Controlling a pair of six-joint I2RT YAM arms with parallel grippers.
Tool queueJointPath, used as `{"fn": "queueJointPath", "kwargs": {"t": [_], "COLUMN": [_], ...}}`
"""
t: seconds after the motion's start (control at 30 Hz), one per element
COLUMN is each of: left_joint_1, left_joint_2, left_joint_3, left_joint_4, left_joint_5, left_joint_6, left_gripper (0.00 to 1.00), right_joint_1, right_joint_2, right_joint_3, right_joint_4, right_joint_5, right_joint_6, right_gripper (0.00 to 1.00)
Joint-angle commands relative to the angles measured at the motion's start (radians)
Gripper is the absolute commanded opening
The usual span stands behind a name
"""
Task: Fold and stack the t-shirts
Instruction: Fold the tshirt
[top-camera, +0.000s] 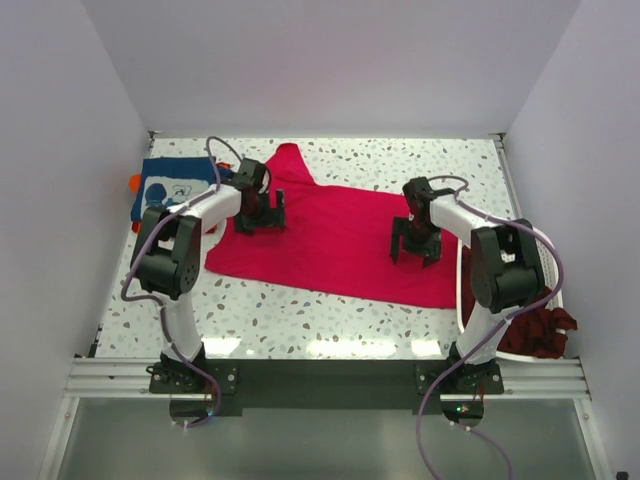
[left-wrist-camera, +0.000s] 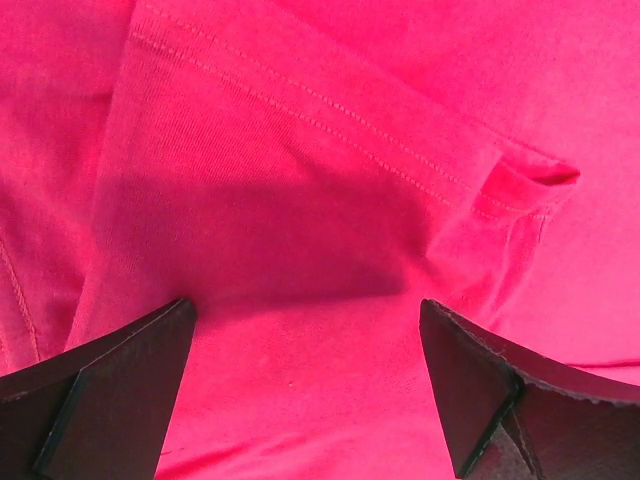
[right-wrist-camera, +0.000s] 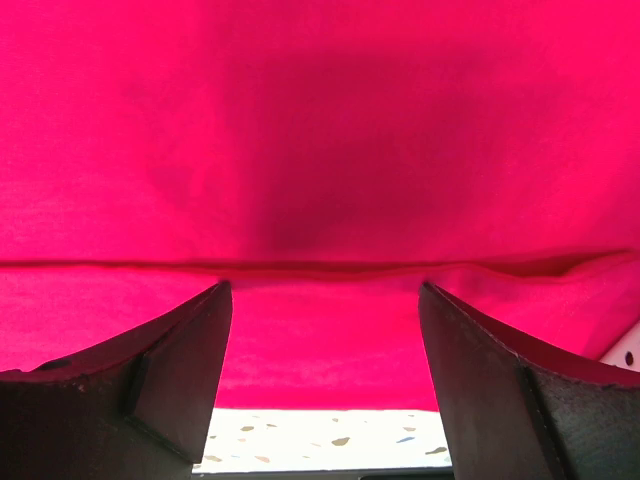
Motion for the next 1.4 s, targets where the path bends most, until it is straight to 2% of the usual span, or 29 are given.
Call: {"fn": "queueJointPath", "kwargs": {"t": [0.0,0.37,0.6,0.97,1.23,1.37], "left_joint_1": [0.014,0.062,0.073,0.073,0.073,0.071], "left_joint_2": [-0.053,-0.13,-0.129,-0.172,-0.244,-0.291], "left_joint_3": [-0.067,-0.246,-0.252,-0.3,-0.358,-0.329], "left_joint_4": [0.033,0.016,-0.029,-0.11,-0.147,-0.171], "left_joint_5": [-0.029,-0.051,-0.04,-0.037,-0.007,-0.007], "left_joint_6": [-0.003,0.02,0.032,-0.004,-0.035,-0.034], "left_gripper": [1.0,1.0,1.0,1.0,1.0,1.0], "right_joint_1": [0.008,0.096,0.136,0.172,0.207,0.218], "right_joint_2": [0.002,0.04,0.001,-0.107,-0.153,-0.183], "right_joint_3": [-0.038,-0.121,-0.178,-0.325,-0.341,-0.318], "right_joint_4": [0.065,0.048,-0.035,-0.047,-0.081,-0.115], "right_joint_5": [0.033,0.007,0.012,-0.033,-0.042,-0.042], "right_joint_6": [0.018,0.083,0.132,0.206,0.238,0.241], "right_gripper": [0.79,0.79,0.79,0.79,0.79,0.79]}}
